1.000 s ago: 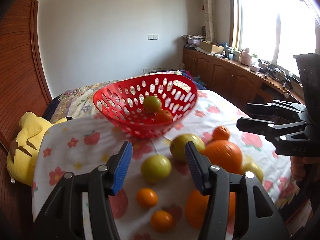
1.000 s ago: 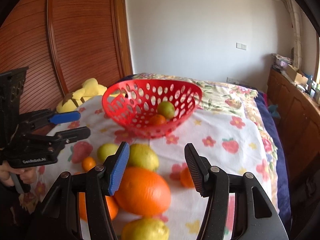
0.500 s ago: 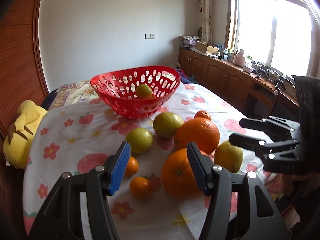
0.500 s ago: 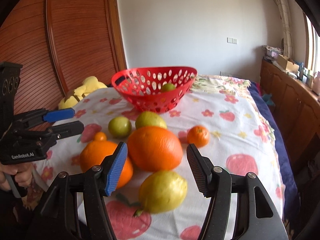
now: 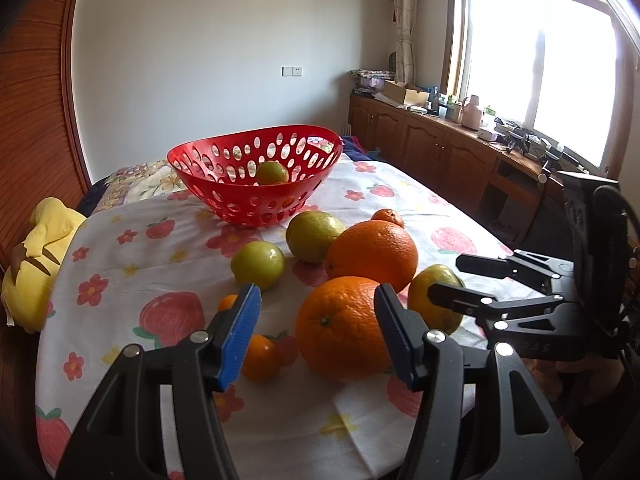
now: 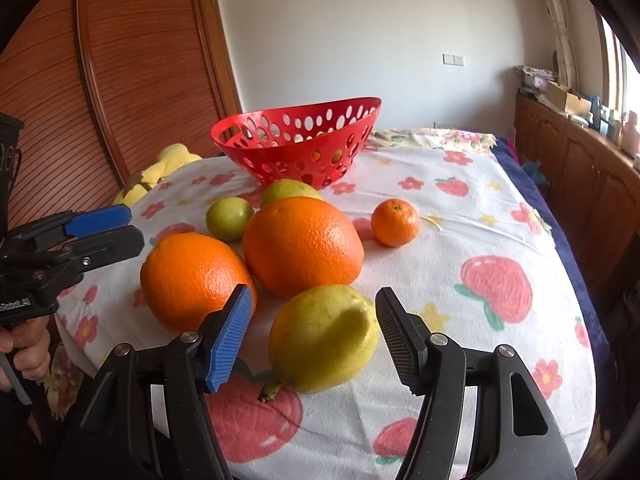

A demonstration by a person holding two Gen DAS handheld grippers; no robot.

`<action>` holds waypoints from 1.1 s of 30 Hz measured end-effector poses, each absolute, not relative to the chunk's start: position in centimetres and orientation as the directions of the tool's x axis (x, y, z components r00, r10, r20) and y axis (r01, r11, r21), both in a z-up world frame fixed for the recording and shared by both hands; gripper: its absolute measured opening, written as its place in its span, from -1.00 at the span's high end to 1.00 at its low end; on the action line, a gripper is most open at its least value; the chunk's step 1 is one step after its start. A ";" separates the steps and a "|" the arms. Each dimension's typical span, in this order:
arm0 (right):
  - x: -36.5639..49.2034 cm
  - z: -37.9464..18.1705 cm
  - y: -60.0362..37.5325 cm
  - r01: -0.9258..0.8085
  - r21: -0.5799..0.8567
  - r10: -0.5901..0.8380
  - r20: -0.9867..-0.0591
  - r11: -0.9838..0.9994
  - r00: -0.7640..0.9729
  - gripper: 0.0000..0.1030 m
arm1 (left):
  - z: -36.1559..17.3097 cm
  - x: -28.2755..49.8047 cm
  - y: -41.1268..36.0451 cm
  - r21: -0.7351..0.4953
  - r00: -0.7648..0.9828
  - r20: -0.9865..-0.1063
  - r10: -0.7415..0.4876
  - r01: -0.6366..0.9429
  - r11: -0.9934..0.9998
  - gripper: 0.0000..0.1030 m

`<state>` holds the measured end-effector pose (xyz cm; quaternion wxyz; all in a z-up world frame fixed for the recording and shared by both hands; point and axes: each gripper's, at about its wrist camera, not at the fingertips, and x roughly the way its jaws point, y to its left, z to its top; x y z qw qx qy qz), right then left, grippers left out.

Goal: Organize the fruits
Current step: 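Close the right tool on the yellow pear while the left tool grasps a large orange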

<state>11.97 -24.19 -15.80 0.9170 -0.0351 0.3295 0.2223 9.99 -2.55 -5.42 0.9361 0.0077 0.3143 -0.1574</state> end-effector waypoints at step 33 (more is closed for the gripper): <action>12.4 -19.0 -24.0 -0.403 0.053 0.330 -0.675 0.914 0.660 -0.34 | -7.5 11.0 -5.1 -0.072 0.705 -0.646 -0.294 0.327 0.942 -0.32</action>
